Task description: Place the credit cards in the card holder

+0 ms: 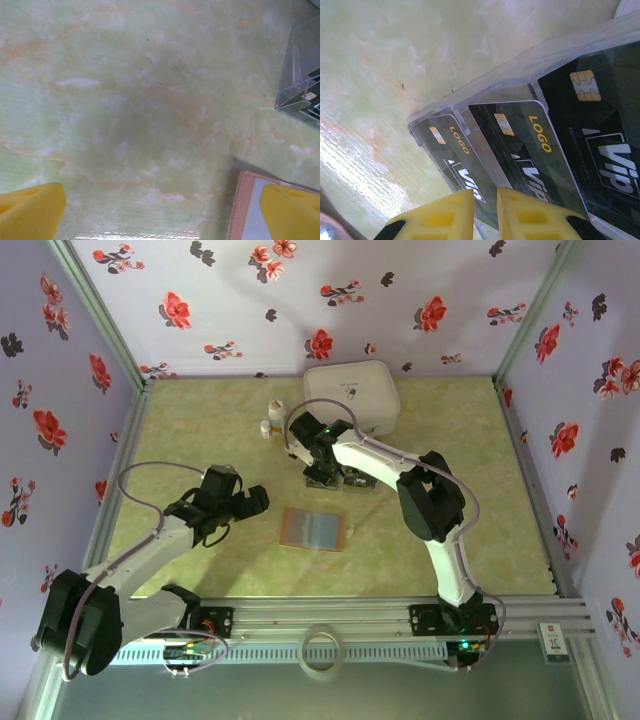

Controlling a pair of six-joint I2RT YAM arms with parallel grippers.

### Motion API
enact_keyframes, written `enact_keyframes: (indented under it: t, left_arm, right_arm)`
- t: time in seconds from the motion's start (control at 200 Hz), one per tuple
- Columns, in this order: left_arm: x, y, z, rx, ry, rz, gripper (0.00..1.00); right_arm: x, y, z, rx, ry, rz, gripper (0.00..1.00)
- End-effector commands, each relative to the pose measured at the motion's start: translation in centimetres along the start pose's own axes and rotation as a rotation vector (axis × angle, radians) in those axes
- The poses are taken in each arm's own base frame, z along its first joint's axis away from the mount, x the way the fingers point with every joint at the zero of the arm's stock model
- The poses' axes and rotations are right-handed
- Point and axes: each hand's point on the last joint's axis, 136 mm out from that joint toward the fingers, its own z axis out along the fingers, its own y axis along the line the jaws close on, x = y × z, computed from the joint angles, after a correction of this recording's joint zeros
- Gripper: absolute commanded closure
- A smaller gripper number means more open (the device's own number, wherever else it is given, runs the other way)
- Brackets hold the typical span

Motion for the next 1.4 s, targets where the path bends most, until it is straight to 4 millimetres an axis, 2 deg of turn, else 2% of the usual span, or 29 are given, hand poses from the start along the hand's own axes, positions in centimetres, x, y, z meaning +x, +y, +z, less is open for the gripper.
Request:
enact_keyframes:
  t: [0.0, 0.225, 0.31, 0.465, 0.645, 0.865, 1.115, 1.395]
  left_arm:
    - [-0.4, 0.4, 0.2, -0.018, -0.014, -0.001, 0.0]
    - [-0.4, 0.4, 0.3, -0.017, -0.013, -0.002, 0.0]
    - [-0.3, 0.5, 0.3, -0.018, -0.013, -0.003, 0.0]
    - [-0.3, 0.4, 0.3, -0.017, -0.013, -0.002, 0.0]
    - [-0.3, 0.4, 0.4, -0.015, -0.014, -0.009, 0.0]
    - [-0.2, 0.5, 0.5, -0.015, -0.012, -0.008, 0.0]
    - [-0.2, 0.6, 0.6, -0.017, -0.012, -0.009, 0.0]
    - [-0.2, 0.5, 0.7, -0.017, -0.011, -0.006, 0.0]
  right_arm:
    - [0.4, 0.3, 0.4, 0.003, 0.034, -0.033, 0.8]
    - [0.3, 1.0, -0.6, -0.009, 0.025, -0.049, 0.8]
    - [0.2, 1.1, -1.2, 0.005, 0.012, -0.054, 0.75]
    - [-0.2, 0.0, -1.8, 0.057, -0.01, -0.053, 0.64]
    - [-0.6, -1.0, -1.4, 0.114, 0.006, -0.077, 0.61]
    - [-0.7, -1.5, -0.3, 0.137, 0.024, -0.09, 0.6]
    - [-0.2, -0.7, 1.1, 0.102, 0.057, -0.094, 0.61]
    - [0.1, -0.3, 0.7, 0.088, 0.056, -0.093, 0.67]
